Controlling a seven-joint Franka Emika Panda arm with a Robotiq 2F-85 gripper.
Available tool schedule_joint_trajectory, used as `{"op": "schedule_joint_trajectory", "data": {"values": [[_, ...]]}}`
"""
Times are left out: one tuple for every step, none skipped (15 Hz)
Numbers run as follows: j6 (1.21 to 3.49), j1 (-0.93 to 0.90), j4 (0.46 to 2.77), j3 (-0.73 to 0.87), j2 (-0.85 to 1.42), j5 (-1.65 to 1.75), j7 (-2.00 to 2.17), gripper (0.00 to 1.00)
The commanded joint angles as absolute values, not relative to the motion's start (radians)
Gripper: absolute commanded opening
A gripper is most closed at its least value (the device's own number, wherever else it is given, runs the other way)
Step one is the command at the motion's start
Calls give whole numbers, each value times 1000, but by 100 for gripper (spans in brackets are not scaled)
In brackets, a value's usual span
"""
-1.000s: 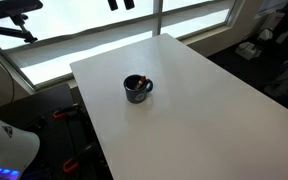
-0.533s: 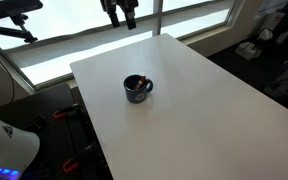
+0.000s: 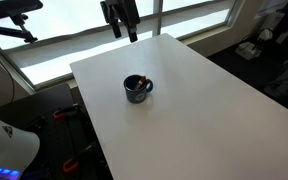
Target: Take the red marker out of the mug.
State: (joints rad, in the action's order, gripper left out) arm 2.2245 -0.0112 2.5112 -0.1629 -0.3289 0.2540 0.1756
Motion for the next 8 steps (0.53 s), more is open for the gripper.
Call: {"op": "schedule_joint_trajectory", "data": {"values": [[2292, -20, 2538, -140, -310, 263, 154, 100], [2305, -17, 2541, -138, -301, 266, 156, 100], [2316, -16, 2545, -135, -291, 266, 156, 100], [2328, -15, 2547, -130, -281, 265, 152, 100], [2335, -12, 2546, -125, -266, 267, 149, 100], [2340, -9, 2544, -122, -253, 271, 147, 100], [2344, -5, 2541, -119, -242, 280, 154, 100], [2353, -3, 2539, -114, -231, 282, 153, 100]]}}
